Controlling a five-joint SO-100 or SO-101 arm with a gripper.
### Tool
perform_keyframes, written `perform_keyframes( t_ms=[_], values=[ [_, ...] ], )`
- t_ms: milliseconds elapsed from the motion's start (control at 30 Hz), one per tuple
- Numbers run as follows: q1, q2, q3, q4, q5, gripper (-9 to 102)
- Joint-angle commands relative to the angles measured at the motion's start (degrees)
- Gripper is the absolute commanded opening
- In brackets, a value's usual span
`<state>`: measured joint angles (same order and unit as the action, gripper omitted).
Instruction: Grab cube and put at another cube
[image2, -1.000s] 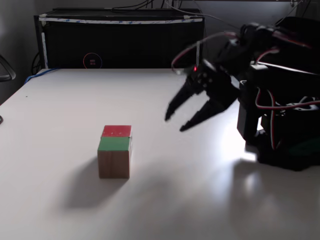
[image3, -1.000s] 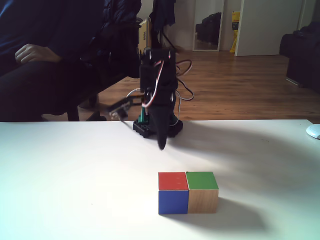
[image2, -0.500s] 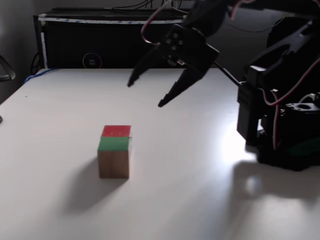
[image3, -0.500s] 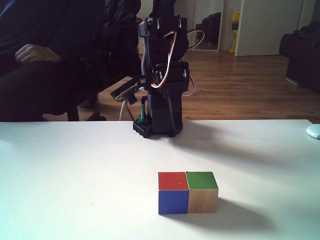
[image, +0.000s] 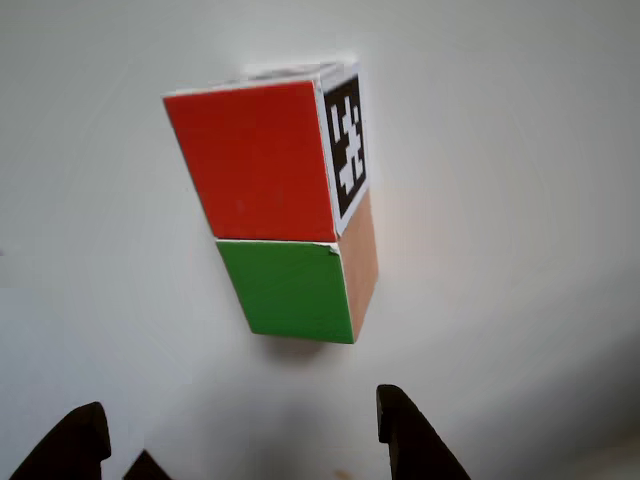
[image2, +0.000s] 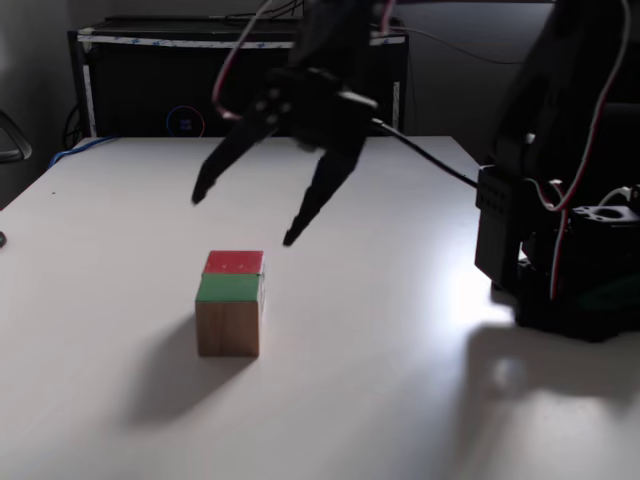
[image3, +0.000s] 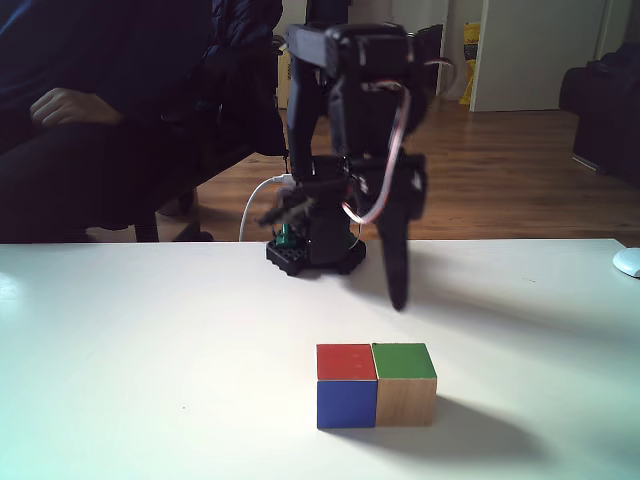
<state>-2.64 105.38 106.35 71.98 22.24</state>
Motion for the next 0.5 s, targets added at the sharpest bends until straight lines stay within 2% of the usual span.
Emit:
perform_keyframes(
  t_ms=[0,133,467],
  values=[
    [-2.37,-7.21,-8.53,2.55,2.29,41],
    [-4.13,-16.79,-16.61,6.94,4.31,44],
    [-4.83,-25.31,-22.50,8.88,6.94,45]
  ],
)
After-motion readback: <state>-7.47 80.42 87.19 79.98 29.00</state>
